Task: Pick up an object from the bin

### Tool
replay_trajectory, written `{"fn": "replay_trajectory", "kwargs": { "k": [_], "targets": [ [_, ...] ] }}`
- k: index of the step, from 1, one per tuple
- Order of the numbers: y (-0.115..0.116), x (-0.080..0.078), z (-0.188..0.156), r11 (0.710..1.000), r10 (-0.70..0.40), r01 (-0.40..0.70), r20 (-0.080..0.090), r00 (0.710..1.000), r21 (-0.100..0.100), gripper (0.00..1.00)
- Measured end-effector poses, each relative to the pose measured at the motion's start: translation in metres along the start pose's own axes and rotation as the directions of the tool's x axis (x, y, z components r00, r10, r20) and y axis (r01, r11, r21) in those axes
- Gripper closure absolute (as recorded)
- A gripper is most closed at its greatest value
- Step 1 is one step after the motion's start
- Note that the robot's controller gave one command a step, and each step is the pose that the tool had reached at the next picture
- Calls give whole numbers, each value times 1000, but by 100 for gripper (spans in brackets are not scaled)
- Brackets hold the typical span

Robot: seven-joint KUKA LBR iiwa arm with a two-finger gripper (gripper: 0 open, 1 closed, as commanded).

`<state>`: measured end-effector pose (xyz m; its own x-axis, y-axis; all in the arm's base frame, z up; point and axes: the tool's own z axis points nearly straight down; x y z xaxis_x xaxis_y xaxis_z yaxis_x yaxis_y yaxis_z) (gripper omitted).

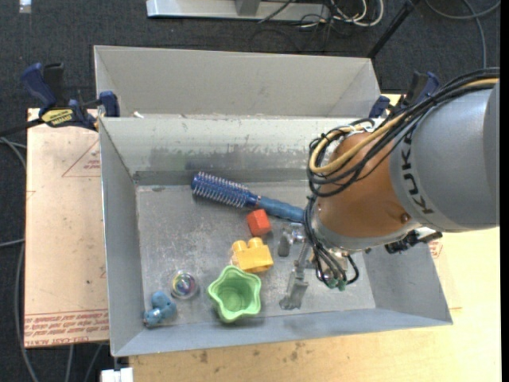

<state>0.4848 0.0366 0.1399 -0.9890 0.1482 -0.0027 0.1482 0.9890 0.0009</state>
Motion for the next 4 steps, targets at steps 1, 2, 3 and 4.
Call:
{"fn": "replay_trajectory", "kwargs": {
  "k": [1,2,3,4],
  "targets": [
    [12,-53,61,991,131,-131,-2,991,0,0],
    [-19,-99,-14,983,182,-182,10,983,-2,0],
    [-16,-160,74,998,70,-70,-1,998,1,0],
    [-16,-160,70,998,68,-68,1,998,0,100]
  ]
}}
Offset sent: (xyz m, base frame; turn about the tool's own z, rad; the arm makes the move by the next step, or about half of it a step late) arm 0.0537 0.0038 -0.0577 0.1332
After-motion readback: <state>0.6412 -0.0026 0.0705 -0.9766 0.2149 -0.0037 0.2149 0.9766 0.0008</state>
